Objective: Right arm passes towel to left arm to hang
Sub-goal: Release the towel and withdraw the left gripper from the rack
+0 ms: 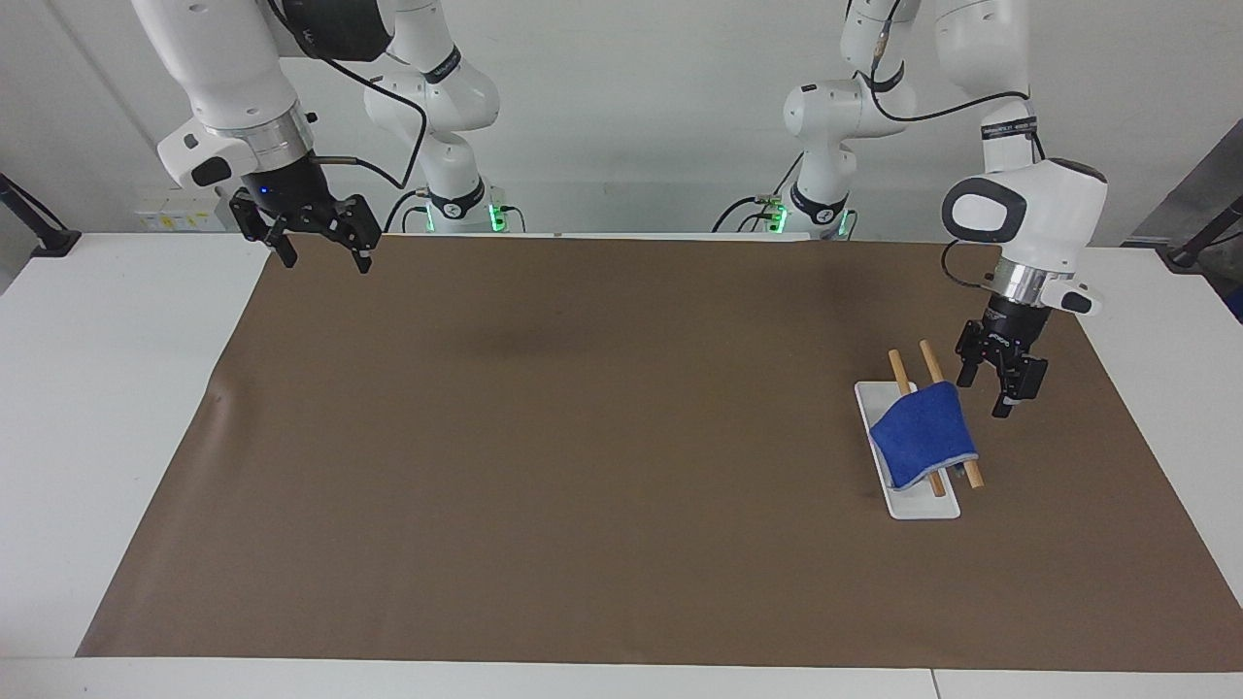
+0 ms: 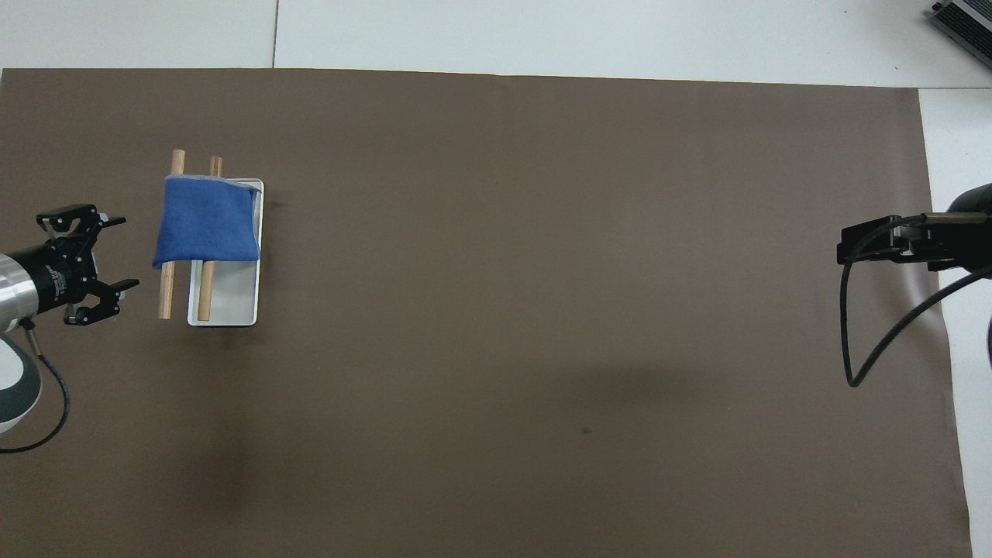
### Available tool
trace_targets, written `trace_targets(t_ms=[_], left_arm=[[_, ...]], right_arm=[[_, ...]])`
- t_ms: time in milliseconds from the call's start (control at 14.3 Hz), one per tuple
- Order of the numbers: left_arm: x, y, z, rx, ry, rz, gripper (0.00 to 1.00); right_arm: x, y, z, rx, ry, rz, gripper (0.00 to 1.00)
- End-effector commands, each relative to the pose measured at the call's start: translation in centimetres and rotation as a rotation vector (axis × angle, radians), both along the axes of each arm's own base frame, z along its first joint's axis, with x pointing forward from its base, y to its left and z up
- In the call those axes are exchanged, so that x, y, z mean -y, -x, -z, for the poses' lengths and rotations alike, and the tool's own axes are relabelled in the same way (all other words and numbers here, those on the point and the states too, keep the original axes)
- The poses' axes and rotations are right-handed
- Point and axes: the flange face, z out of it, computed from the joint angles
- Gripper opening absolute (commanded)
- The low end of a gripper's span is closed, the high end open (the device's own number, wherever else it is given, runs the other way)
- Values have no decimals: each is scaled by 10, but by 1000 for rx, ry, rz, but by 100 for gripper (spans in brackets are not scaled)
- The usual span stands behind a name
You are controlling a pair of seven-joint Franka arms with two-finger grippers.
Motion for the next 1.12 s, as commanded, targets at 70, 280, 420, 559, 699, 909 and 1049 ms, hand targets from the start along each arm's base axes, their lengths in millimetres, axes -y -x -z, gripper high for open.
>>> trace_targets(t_ms=[70,280,420,559,699,909,1049], left_arm=[[-12,-6,-46,-41,36,158,95],[-3,-17,-87,-93,-65,335,98],[11,-21,-113,-117,-129,455,100],[42,-22,-134,-160,-191,648,100],[74,-17,-147,-199,-240,820,100],[123,-16,-150,-206,-344,1006,100],[144,-12,-158,-211,-390,1130,100]], right_arm=[[4,5,-4,-10,-22,-10,100],[4,5,-4,-10,-22,-10,100],[4,5,-4,-10,-22,-10,100],[4,5,-4,-10,-22,-10,100],[5,5,-4,-10,-22,-8,100],[4,5,-4,-10,-22,-10,100],[4,5,-4,-10,-22,-10,100]])
